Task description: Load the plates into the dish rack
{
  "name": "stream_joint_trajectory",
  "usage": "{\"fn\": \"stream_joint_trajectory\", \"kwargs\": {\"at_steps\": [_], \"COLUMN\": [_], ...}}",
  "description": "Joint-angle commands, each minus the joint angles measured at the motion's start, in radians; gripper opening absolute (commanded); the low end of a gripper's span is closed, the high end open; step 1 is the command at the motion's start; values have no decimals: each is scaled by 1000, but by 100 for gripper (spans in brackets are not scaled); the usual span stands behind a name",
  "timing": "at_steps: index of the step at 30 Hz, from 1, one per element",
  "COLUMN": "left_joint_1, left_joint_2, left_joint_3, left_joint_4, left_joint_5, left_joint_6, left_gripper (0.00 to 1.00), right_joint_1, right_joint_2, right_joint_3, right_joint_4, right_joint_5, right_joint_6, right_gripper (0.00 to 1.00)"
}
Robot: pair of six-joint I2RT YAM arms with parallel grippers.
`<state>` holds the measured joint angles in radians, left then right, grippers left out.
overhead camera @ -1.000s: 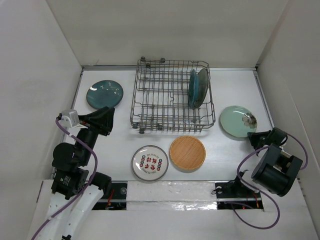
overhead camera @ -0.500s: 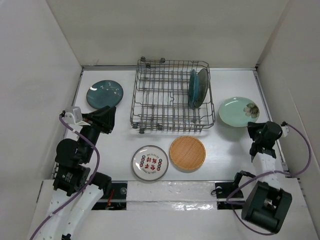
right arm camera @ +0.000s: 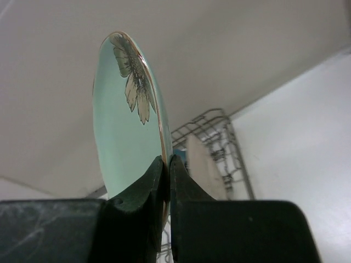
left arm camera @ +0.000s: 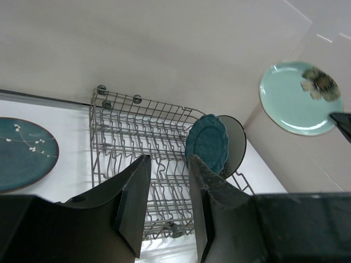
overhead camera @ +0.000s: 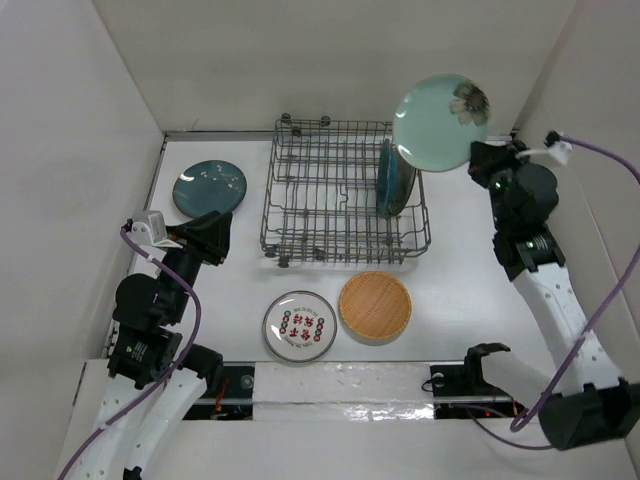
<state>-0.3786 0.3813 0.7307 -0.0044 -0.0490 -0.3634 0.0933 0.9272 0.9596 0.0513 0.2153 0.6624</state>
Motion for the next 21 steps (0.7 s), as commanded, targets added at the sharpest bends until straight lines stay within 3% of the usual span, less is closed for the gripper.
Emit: {"fn": "stream_joint_trajectory", "kwargs": {"at_steps": [1, 8, 21], "left_joint_1": [-3, -3, -3], "left_joint_2": [10, 14, 11], "left_joint_3": [-4, -4, -4], "left_joint_4": [41, 38, 40], "left_joint_5": [-6, -11, -6], "left_joint_6": [14, 17, 15], "left_gripper": [30, 30, 30], "right_joint_1": [178, 354, 496], "right_joint_2": [137, 545, 890], "right_joint_3": [210, 643, 981], "right_joint_4": [85, -54, -225], "right_joint_5": [85, 240, 588], "right_joint_6": [-136, -315, -569], "right_gripper": [0, 0, 0]}}
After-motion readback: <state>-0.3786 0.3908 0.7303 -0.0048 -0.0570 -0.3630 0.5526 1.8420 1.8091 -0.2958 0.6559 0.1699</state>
